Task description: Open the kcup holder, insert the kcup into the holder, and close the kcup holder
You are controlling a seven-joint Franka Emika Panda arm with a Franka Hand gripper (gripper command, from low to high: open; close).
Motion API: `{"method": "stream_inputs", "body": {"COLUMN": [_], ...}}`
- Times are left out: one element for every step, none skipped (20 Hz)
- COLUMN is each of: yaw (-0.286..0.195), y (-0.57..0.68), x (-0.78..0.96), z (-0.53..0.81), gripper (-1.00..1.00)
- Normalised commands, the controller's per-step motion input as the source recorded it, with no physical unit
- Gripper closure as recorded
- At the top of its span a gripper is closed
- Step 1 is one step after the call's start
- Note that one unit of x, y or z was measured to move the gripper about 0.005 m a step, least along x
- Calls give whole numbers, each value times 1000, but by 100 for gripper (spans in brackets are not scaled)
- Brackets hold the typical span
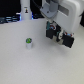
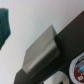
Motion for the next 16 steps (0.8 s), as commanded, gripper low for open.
{"method": "stream_inputs", "body": {"yaw": [-233,-225,-218,-215,-207,-204,-202,-201,-204,-206,-214,-214,-217,-220,-213,-210], "y": [-422,-440,-465,-487,-520,-559,-568,-569,-576,-585,-577,-574,-562,-552,-585,-601], "x": [-470,-500,-512,-504,-520,-480,-435,-355,-255,-223,-180,-189,-211,-231,-243,-219], "z": [13,0,-13,-29,-107,-111,-116,-142,-178,-206,-207,-208,-213,-242,-269,-291], "gripper": [-100,-100,-100,-100,-100,-100,-100,-100,-100,-100,-100,-100,-100,-100,-100,-100]}}
